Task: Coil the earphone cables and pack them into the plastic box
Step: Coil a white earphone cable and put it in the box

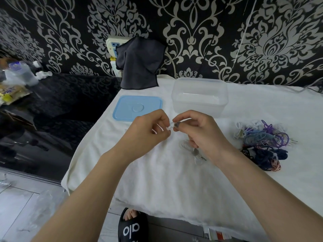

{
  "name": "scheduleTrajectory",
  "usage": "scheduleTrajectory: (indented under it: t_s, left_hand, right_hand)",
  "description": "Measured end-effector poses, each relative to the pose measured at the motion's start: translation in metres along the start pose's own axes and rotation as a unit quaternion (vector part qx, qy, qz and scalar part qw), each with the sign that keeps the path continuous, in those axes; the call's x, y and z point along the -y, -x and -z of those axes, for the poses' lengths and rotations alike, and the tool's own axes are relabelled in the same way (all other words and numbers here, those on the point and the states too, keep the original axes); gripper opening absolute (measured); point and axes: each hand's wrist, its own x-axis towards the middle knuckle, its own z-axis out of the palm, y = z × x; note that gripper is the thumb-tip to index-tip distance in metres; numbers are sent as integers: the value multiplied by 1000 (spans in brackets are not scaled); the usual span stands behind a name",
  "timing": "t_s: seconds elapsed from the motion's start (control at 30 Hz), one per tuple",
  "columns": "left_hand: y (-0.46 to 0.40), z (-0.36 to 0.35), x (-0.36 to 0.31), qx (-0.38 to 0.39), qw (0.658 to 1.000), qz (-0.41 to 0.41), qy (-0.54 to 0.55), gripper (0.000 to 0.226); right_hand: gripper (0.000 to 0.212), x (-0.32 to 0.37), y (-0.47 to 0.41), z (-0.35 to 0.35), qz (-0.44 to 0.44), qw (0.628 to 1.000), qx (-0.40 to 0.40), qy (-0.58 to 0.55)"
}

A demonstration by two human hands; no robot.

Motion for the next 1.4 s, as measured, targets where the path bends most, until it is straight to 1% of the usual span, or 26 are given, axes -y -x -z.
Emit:
scheduleTrajectory:
  t_s: [0.2,0.43,0.57,0.67,0.8,0.87,1.13,1.27,1.4]
  left_hand:
    - [1,-1,-2,-10,1000,-12,-2,19]
    - [1,1,-4,-17,999,-36,-21,17]
    - [2,3,-4,-12,999,-39,-1,15]
    - [2,5,-5,-1,999,-35,28,17]
    - [3,6,-8,5,999,-36,33,19]
    - [3,6,-10,4,999,-46,24,19]
    - [4,5,-15,11,998,-69,6,18]
    - [2,6,-13,16,997,-76,4,19]
    - [3,4,-14,25,996,-83,3,21]
  right_hand:
    - [7,0,-1,0,11,1000,-13,10]
    - [7,3,0,3,-5,1000,-8,-3]
    - [6,6,0,9,-25,999,15,-24]
    - [4,8,-2,15,-45,997,54,-43]
    - [8,9,-4,22,-84,989,95,-73]
    - [11,10,-5,24,-96,987,105,-80]
    - [7,12,-4,31,-129,977,144,-92]
    - [12,13,-4,34,-143,972,153,-107]
    - [12,13,-5,35,-152,969,152,-124]
